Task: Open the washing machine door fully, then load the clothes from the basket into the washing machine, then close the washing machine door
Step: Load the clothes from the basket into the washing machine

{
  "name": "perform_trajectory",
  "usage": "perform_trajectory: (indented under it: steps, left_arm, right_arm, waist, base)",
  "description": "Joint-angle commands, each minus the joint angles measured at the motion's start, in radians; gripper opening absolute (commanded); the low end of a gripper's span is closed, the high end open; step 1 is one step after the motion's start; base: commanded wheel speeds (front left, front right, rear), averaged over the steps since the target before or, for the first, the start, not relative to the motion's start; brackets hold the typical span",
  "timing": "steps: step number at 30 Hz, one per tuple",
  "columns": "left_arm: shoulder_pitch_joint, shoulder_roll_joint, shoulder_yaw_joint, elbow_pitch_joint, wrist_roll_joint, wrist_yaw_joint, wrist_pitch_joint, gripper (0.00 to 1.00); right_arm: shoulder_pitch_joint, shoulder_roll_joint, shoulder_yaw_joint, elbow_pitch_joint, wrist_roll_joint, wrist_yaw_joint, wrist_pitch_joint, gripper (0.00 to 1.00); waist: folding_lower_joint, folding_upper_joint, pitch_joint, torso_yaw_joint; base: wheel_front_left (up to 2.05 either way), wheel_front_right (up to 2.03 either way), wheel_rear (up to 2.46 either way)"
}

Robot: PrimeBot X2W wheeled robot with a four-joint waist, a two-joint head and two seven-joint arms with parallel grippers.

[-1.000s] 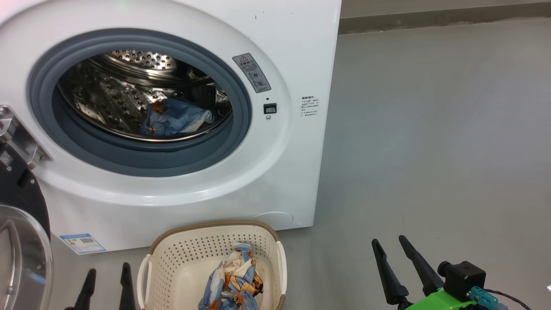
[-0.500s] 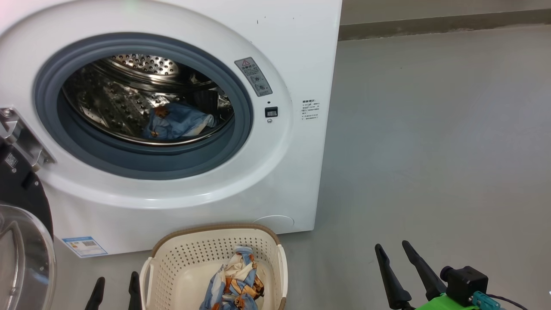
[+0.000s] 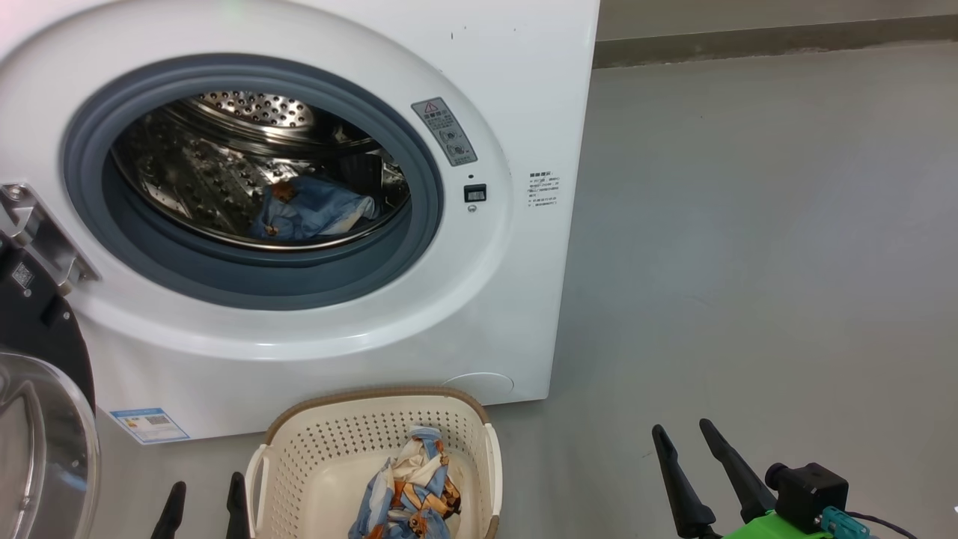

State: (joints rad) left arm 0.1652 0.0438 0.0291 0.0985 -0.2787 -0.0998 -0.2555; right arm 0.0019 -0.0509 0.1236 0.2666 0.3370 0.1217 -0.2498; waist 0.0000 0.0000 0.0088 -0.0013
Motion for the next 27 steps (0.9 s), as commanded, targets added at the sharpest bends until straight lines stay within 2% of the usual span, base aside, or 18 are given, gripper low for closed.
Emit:
perform_trajectory:
  steps: [1,15,27]
  left_arm:
    - [-0.016,0.006,0.029,-0.024,-0.009,0.006,-0.006,1.00]
    - [-0.022,0.006,0.021,-0.027,-0.016,0.008,-0.006,1.00]
    - [-0.061,0.006,0.031,-0.019,-0.035,-0.005,-0.006,1.00]
  right_arm:
    - [-0.008,0.001,0.025,-0.021,-0.007,0.009,-0.012,1.00]
    - [-0.012,0.001,0.024,-0.022,0.005,0.009,-0.012,1.00]
    - [-0.031,0.001,0.023,-0.027,0.008,0.009,-0.012,1.00]
  waist:
    - [0.0000,0.0000,0.000,0.000]
    - [0.0000,0.0000,0.017,-0.005]
    - [0.0000,0.0000,0.105,-0.023]
  base:
    - [0.00,0.00,0.00]
    - [0.00,0.00,0.00]
    - [0.00,0.00,0.00]
